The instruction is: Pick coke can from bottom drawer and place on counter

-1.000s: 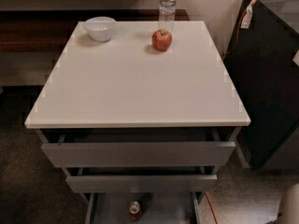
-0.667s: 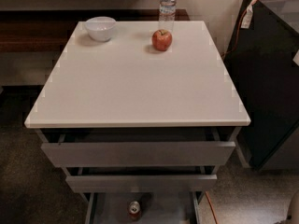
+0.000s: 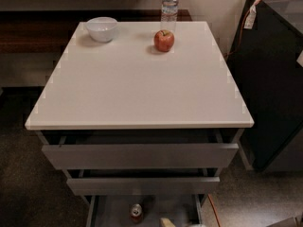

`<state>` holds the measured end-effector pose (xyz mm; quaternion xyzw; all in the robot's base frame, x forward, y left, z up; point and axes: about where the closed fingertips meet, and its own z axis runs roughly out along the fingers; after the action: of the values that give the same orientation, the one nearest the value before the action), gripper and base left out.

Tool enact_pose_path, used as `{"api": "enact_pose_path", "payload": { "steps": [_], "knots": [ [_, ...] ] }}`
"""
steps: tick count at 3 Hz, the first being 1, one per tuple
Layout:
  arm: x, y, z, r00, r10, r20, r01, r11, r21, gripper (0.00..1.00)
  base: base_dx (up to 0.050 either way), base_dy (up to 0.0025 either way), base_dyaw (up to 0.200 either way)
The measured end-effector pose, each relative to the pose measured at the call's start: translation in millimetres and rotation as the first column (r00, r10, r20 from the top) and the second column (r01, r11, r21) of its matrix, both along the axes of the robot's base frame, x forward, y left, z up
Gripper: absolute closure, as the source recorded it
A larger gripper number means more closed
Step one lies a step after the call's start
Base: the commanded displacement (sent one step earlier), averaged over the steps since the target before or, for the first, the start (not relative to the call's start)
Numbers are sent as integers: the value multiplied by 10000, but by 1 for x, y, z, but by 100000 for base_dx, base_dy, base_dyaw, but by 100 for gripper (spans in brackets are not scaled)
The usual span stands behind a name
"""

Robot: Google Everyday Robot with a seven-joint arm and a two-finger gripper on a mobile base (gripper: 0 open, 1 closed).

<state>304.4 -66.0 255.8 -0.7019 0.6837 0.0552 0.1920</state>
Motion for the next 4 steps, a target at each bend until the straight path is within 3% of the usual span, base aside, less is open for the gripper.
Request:
{"api": "enact_pose_path", "payload": {
  "steps": [2,3,4],
  "knots": [
    [71,-12,14,9959,-778,463,760,9964,388,0,0,0,0],
    [71,-12,14,9959,-778,463,760,9964,388,0,-5000,0,-1],
    [73,-11,13,9952,-878,436,858,9953,460,0,0,0,0]
  ]
}}
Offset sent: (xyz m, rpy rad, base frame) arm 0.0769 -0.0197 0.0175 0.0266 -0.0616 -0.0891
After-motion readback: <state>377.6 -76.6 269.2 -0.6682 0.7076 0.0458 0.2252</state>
